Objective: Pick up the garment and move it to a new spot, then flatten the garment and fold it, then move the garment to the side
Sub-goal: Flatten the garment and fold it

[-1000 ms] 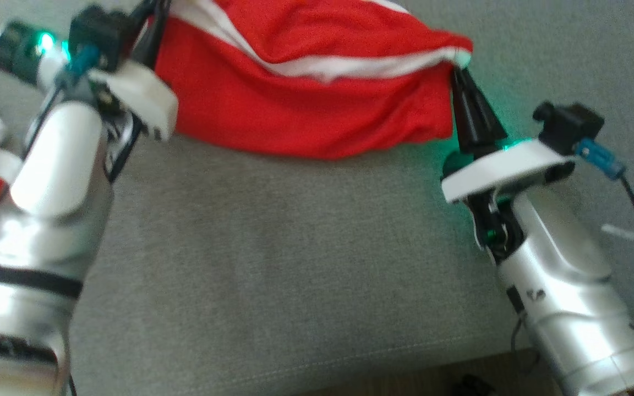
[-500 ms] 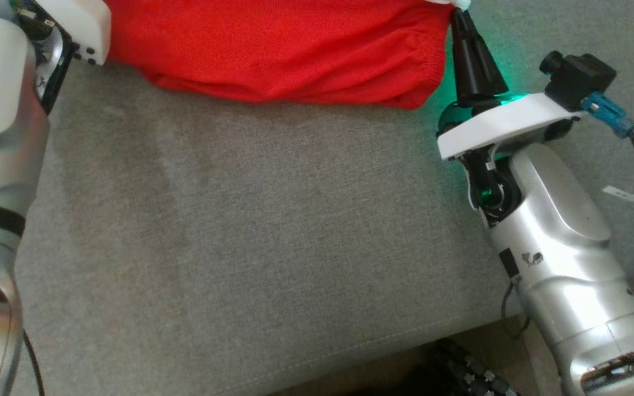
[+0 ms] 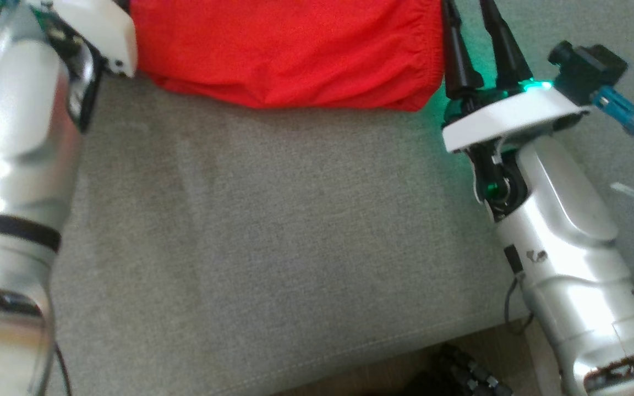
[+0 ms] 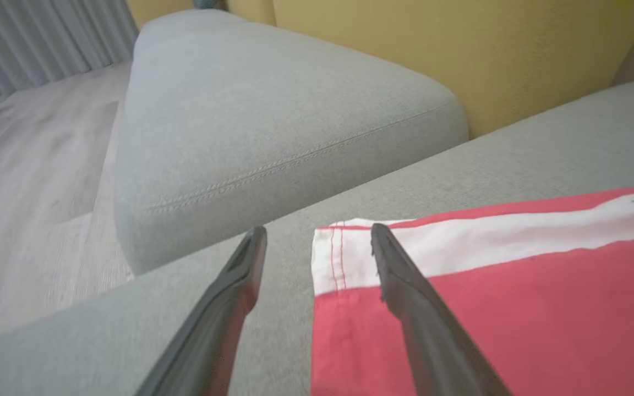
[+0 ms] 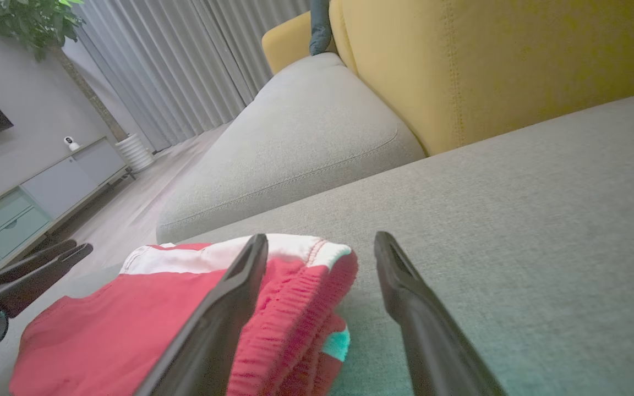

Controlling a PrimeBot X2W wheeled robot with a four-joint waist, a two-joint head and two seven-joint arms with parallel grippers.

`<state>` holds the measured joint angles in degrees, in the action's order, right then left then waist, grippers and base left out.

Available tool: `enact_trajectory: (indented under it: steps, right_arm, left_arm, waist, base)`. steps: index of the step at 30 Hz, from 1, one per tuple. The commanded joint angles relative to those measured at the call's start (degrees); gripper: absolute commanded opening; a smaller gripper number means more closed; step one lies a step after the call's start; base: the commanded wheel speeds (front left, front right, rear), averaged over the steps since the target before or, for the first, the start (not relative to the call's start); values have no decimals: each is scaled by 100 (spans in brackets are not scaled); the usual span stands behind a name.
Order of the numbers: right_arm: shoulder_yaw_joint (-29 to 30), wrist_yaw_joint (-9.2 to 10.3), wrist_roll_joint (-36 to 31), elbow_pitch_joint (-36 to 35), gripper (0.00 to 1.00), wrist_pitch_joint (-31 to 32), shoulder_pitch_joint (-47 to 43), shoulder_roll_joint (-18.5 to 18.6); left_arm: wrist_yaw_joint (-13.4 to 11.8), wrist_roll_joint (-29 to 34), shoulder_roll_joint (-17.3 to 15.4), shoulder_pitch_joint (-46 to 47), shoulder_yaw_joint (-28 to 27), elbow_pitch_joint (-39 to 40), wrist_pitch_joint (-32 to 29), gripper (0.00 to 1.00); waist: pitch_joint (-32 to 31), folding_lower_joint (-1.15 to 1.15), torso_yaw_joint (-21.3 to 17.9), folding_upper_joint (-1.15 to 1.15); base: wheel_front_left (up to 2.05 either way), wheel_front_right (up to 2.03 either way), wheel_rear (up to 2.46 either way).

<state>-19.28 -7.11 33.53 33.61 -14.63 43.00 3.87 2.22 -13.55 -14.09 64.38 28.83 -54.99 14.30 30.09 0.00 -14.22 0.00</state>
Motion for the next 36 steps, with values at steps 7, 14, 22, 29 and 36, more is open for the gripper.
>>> enact_trajectory:
  steps: [7,14,22,29,36]
  right_arm:
    - [352,-37,-359,-310,100,-37,-627,-99]
    - [508,-37,-524,-400,100,-37,-705,-99]
    - [574,-37,-554,-349,100,-37,-834,-99]
    - [642,-37,-664,-161,100,-37,-1126,-99]
    - [629,-37,-769,8,100,-37,-1371,-99]
  left_arm:
    - [-208,-511,85,-1026,-673,288,69,100]
    - [-178,-584,125,-1258,-825,48,69,100]
    - [-78,-561,260,-1326,-754,-518,70,0]
    - [-290,-584,504,-1824,-910,-188,70,0]
    - [-569,-597,713,-2675,-1227,440,70,0]
  waist:
    - [-222,0,20,0]
    - [-130,0,-100,0]
    - [-383,0,-86,0]
    - [-949,0,289,0]
    - [-1333,0,694,0]
  base:
    - [0,0,0]
    - [0,0,0]
    - [0,0,0]
    - [0,0,0]
    - [0,0,0]
